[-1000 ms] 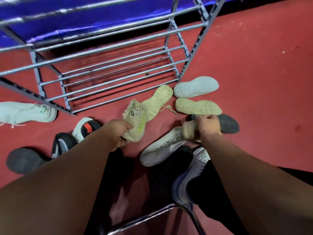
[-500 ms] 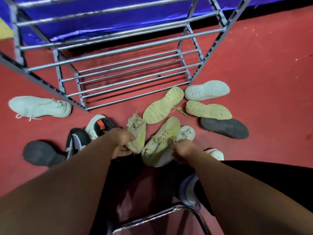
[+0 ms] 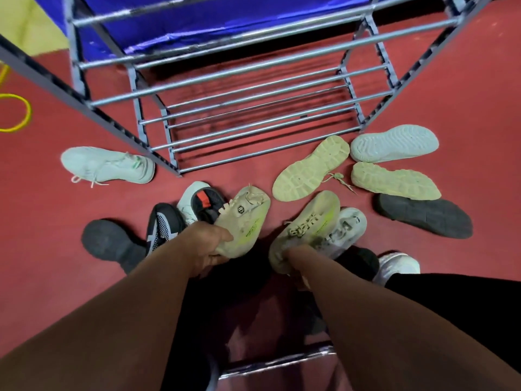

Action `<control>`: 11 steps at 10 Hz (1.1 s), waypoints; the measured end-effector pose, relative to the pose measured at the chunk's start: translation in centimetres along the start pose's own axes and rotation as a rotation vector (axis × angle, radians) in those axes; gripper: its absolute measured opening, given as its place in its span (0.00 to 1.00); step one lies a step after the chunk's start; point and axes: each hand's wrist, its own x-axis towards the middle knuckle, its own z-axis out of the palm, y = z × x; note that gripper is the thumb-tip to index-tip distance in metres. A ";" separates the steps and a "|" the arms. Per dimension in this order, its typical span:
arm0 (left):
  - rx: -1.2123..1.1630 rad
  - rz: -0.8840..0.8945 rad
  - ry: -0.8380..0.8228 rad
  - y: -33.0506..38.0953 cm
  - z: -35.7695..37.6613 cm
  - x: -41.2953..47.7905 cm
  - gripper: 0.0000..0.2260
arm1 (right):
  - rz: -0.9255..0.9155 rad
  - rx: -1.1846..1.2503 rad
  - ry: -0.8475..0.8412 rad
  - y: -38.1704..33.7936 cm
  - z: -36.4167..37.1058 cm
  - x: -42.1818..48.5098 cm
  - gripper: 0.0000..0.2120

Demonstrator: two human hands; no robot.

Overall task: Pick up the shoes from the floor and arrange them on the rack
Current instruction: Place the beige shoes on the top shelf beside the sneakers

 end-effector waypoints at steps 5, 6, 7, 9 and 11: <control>-0.032 0.142 -0.036 1.6 -1.1 -3.5 0.10 | 0.007 0.422 -0.089 -1.4 -2.4 -4.9 0.11; 0.021 0.184 -0.003 1.9 -1.6 -5.9 0.13 | -0.040 0.453 -0.093 -0.6 -4.3 -8.0 0.08; 0.089 0.230 0.007 2.4 -2.1 -9.6 0.08 | -0.089 0.437 -0.057 0.4 -5.8 -11.3 0.09; 0.112 0.352 0.038 2.9 -3.2 -18.3 0.05 | -0.246 0.327 -0.045 0.7 -8.4 -18.8 0.11; 0.174 0.456 0.028 3.9 -3.8 -26.4 0.08 | -0.397 0.389 -0.097 0.8 -11.7 -26.1 0.16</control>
